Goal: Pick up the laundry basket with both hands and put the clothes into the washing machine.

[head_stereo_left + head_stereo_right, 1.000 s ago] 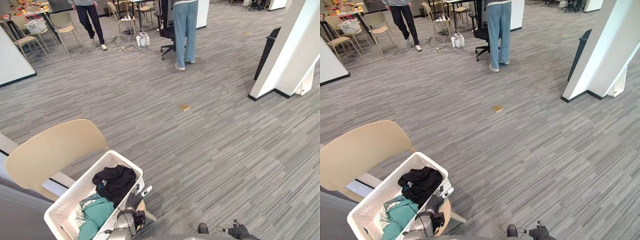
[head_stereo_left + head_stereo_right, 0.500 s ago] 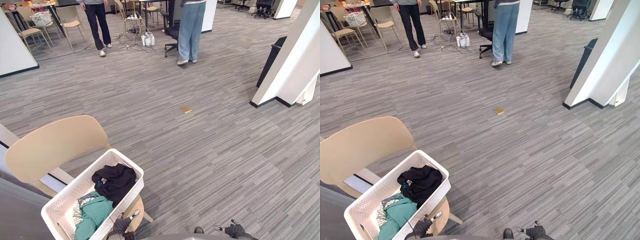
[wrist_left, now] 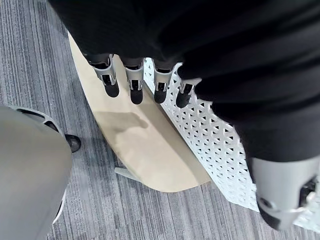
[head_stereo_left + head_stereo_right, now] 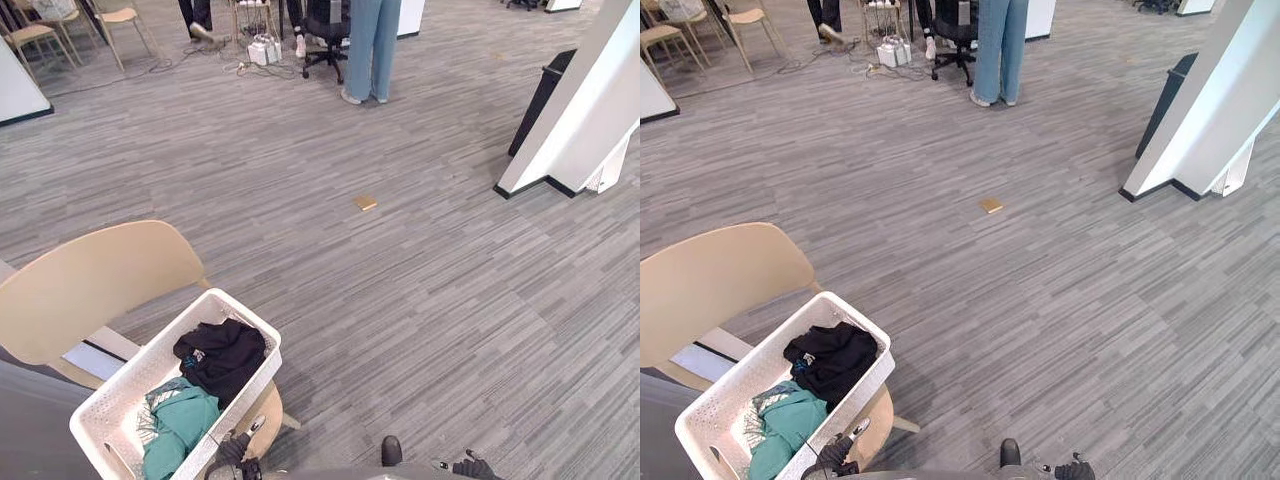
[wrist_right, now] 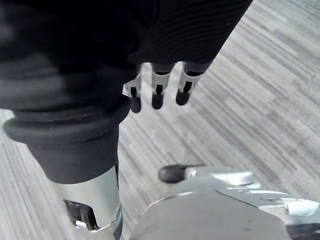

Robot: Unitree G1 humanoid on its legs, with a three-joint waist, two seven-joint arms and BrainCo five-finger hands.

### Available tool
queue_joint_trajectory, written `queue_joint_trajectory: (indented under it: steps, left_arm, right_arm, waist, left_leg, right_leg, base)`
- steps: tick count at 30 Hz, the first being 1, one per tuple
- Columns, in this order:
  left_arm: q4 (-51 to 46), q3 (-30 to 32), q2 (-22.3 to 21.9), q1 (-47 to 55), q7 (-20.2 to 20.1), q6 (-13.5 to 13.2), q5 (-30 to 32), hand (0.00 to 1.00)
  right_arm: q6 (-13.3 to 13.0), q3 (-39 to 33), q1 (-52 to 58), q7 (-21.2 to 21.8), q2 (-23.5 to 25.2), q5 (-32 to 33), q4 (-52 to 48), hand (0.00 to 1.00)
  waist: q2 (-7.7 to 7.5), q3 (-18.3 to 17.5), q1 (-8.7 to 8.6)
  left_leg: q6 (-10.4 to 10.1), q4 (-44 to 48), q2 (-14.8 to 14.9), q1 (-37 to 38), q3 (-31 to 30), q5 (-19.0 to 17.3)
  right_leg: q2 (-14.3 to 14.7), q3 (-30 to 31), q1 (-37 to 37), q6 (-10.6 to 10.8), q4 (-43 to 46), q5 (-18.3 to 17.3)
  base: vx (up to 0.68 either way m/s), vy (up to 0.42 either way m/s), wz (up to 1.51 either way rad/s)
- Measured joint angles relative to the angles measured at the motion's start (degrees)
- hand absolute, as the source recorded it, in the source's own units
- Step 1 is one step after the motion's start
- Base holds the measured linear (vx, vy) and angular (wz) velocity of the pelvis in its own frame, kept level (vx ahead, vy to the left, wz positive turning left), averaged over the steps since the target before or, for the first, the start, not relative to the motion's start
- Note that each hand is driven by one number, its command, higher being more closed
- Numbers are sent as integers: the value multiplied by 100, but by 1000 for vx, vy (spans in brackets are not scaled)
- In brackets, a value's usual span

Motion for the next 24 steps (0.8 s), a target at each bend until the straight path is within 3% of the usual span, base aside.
queue_joint_trajectory:
  steps: [3,5,7,9,10,11,12,13,15,16,17,19,20,21,23,24]
  left_arm:
    - [35,-44,60,-62,-1,0,-1,0]
    - [40,-80,71,-85,-2,-1,0,0]
    - [37,-168,108,-88,-2,-4,2,0]
    - [21,-521,247,-99,-10,-65,3,0]
    - [9,-568,293,-109,-11,-84,3,0]
    - [-25,-592,349,-118,-4,-124,-1,0]
    - [-41,-649,435,-147,0,-148,-6,0]
    - [-93,-656,457,-136,1,-151,-45,0]
    - [-152,-611,403,-64,-5,-162,-240,0]
    - [-232,-649,306,-38,-14,-165,-274,0]
    - [-242,-666,286,-37,-17,-165,-289,0]
    - [-293,-693,138,-28,-25,-174,-368,0]
    - [-281,-714,97,0,-34,-194,-450,0]
    - [-299,-703,80,7,-42,-200,-470,0]
    - [-349,-630,75,-20,-121,-196,-467,0]
    - [-329,-663,85,-15,-135,-193,-433,0]
  right_arm:
    - [-86,-14,86,-2,-14,222,-106,0]
    - [-151,-16,92,-5,-84,343,-188,0]
    - [-241,-5,39,-4,-135,365,-256,0]
    - [-284,-32,17,-3,-84,493,-285,0]
    - [-283,-26,17,-1,-62,519,-288,0]
    - [-285,-17,24,6,17,571,-301,0]
    - [-287,-12,61,19,79,577,-309,0]
    - [-291,-5,26,34,87,642,-336,0]
    - [-319,0,-83,56,31,756,-370,0]
    - [-348,10,-228,55,-127,827,-490,0]
    - [-357,11,-257,55,-129,844,-497,0]
    - [-454,2,-449,52,-263,870,-531,0]
    - [-438,-1,-582,61,-260,867,-464,0]
    - [-439,-8,-615,58,-229,866,-491,0]
    - [-449,-105,-718,60,-178,852,-613,0]
    - [-448,-206,-679,58,-163,848,-649,0]
  waist:
    - [68,26,-24]
    - [186,102,-14]
    - [235,141,20]
    - [149,198,-146]
    - [94,207,-162]
    - [23,232,-163]
    - [-149,215,-169]
    - [-144,233,-96]
    - [-83,253,46]
    - [16,282,113]
    - [34,271,115]
    - [169,268,98]
    - [187,257,50]
    - [179,257,23]
    - [189,275,42]
    - [191,277,3]
  left_leg:
    - [-102,373,242,-338,-84,-142]
    - [-131,600,401,-450,-99,-160]
    - [-132,890,434,-594,-106,-160]
    - [-135,1221,213,-724,-554,-165]
    - [-135,1349,164,-778,-727,-165]
    - [-137,1672,102,-985,-1130,-166]
    - [-163,1951,34,-1145,-1464,-182]
    - [-177,2209,52,-1389,-1794,-190]
    - [-297,2258,67,-1541,-2175,-87]
    - [-423,2009,66,-1654,-2517,140]
    - [-416,1944,65,-1658,-2558,190]
    - [-476,1330,145,-1864,-2577,772]
    - [-480,675,225,-1871,-2418,1395]
    - [-448,500,292,-1893,-2226,1525]
    - [-87,1993,549,-2235,-1213,700]
    - [248,2769,677,-2211,-842,248]
  right_leg:
    - [31,-486,-108,-26,52,-26]
    - [79,-564,-400,-99,676,-257]
    - [-48,-595,-810,-147,1669,-741]
    - [-311,-341,-1049,-31,3035,-1660]
    - [-310,-43,-1058,46,3310,-1865]
    - [-249,589,-1079,253,3894,-2295]
    - [-209,854,-1055,330,4196,-2530]
    - [-75,992,-1032,230,4489,-2695]
    - [48,967,-992,41,4606,-2799]
    - [83,767,-928,-103,4586,-2888]
    - [80,697,-935,-105,4574,-2889]
    - [112,218,-960,-179,4435,-2847]
    - [162,-34,-934,-391,4167,-2719]
    - [119,-207,-913,-529,3968,-2640]
    - [99,-827,-841,-814,3656,-2536]
    - [35,-1205,-764,-916,3718,-2479]
  base:
    - [48,-56,15]
    - [52,-71,0]
    - [43,-90,7]
    - [24,-120,90]
    - [55,-235,145]
    - [45,-250,156]
    - [31,-379,185]
    - [-20,-281,140]
    - [-81,-339,113]
    - [-102,-277,108]
    - [-156,-287,130]
    - [-140,-201,135]
    - [-146,-117,141]
    - [-160,-95,131]
    - [-179,-112,112]
    - [-193,-110,99]
